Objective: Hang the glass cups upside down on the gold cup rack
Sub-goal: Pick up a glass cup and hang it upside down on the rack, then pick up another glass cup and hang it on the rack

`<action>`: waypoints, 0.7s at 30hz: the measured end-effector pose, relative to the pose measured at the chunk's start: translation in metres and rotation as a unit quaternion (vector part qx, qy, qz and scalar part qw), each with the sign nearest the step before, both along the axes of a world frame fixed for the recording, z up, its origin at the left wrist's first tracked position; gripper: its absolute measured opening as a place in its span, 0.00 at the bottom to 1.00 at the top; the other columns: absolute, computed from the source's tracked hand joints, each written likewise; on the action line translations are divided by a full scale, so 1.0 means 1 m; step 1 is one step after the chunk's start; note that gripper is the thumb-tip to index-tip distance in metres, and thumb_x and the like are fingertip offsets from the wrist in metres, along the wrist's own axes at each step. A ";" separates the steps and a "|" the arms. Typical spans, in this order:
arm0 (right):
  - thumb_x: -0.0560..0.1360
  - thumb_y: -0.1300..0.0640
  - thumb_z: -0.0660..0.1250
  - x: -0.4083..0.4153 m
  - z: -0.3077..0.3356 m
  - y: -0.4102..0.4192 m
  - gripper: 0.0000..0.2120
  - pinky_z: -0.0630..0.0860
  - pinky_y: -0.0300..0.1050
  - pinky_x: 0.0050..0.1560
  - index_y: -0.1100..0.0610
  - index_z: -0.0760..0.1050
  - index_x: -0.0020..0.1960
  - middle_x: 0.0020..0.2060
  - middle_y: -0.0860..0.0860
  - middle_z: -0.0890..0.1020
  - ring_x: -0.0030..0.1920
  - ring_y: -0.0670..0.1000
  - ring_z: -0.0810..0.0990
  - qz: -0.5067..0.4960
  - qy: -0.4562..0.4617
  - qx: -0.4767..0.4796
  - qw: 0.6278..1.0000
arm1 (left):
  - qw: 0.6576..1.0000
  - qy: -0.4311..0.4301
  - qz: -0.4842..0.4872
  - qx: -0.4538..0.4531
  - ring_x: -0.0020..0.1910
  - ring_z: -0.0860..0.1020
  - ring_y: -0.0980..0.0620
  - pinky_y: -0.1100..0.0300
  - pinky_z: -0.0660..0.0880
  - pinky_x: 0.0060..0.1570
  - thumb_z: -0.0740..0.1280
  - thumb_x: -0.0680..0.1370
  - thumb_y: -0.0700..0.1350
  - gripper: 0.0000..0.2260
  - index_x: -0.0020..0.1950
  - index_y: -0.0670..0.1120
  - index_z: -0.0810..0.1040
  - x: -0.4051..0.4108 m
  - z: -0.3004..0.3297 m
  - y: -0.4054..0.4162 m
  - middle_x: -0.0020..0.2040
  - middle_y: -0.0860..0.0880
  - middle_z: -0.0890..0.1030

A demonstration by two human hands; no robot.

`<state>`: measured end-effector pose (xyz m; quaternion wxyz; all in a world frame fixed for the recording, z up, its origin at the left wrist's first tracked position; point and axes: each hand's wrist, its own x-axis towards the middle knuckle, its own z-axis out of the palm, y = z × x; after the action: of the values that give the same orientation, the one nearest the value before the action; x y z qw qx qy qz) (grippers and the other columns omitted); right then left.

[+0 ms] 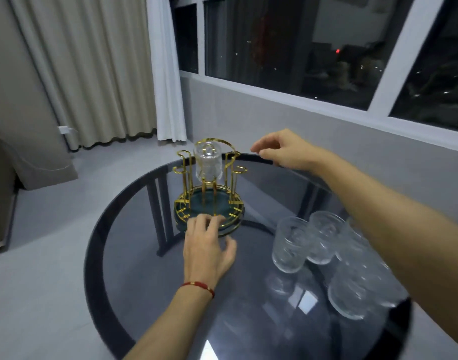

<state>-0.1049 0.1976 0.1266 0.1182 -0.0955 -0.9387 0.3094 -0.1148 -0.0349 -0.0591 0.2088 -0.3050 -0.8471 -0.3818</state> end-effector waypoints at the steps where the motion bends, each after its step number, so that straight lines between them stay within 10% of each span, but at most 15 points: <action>1: 0.82 0.60 0.67 0.018 -0.003 -0.003 0.12 0.81 0.52 0.64 0.54 0.85 0.63 0.59 0.53 0.87 0.59 0.51 0.84 -0.006 0.009 0.007 1.000 | 0.999 0.001 -0.034 0.021 0.53 0.74 0.43 0.48 0.75 0.53 0.72 0.70 0.43 0.16 0.56 0.43 0.81 0.004 0.005 0.006 0.50 0.45 0.78; 11: 0.77 0.70 0.65 0.188 -0.079 -0.068 0.16 0.85 0.47 0.46 0.51 0.85 0.47 0.42 0.50 0.90 0.41 0.48 0.89 -0.172 0.251 -0.218 0.927 | 0.926 -0.295 -0.237 0.019 0.78 0.62 0.52 0.55 0.62 0.74 0.78 0.71 0.57 0.48 0.82 0.49 0.53 0.069 0.014 0.080 0.80 0.49 0.62; 18: 0.77 0.70 0.66 0.194 -0.109 -0.077 0.14 0.83 0.60 0.59 0.56 0.84 0.54 0.50 0.50 0.88 0.53 0.53 0.87 -0.207 0.206 -0.256 0.921 | 0.956 -0.266 -0.114 0.057 0.61 0.77 0.51 0.54 0.77 0.61 0.81 0.60 0.63 0.38 0.65 0.50 0.74 0.066 0.022 0.087 0.58 0.52 0.80; 21: 0.79 0.65 0.68 0.189 -0.120 -0.083 0.12 0.82 0.52 0.61 0.49 0.82 0.55 0.53 0.47 0.87 0.55 0.45 0.85 -0.190 0.168 -0.263 0.931 | 0.944 -0.295 -0.063 0.131 0.49 0.76 0.63 0.71 0.74 0.45 0.80 0.59 0.66 0.34 0.57 0.55 0.72 0.058 0.033 0.071 0.51 0.58 0.78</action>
<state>0.0837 0.1150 0.0067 0.3014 -0.2461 -0.7544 0.5286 -0.0567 0.0358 -0.0261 -0.0366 -0.2011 -0.7922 -0.5750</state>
